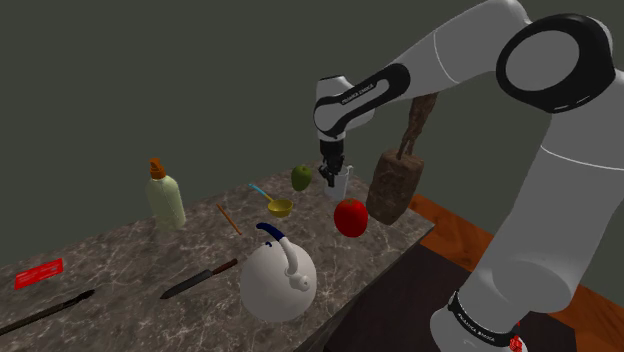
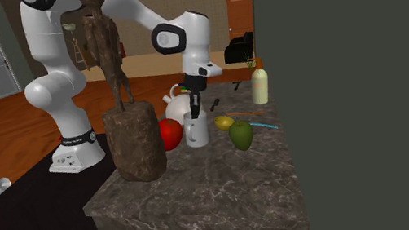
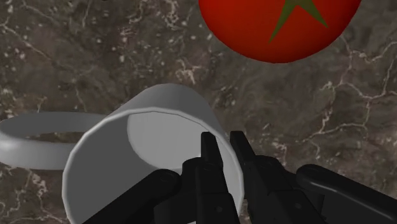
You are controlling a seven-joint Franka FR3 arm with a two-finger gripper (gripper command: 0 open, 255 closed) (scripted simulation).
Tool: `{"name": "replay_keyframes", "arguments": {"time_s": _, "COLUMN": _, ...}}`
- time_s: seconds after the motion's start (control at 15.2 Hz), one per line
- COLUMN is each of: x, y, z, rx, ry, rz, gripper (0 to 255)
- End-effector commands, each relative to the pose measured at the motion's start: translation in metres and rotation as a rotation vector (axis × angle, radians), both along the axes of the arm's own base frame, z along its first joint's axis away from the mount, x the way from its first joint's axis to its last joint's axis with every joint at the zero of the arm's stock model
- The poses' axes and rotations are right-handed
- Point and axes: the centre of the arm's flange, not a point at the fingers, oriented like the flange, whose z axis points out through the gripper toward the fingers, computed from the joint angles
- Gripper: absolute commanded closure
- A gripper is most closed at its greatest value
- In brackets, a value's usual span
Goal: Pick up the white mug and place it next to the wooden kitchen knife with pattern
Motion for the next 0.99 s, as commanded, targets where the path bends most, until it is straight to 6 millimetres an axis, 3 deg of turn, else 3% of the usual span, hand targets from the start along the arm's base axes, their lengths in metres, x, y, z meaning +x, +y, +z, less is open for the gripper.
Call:
{"name": "replay_keyframes", "arguments": {"time_s": 0.0, "x": -0.001, "y": -0.001, "z": 0.011, "rx": 0.000, "ry": 0.000, "rz": 0.000, "gripper": 255}}
{"name": "replay_keyframes", "arguments": {"time_s": 0.92, "x": -0.001, "y": -0.001, "z": 0.085, "rx": 0.000, "ry": 0.000, "rz": 0.000, "gripper": 255}}
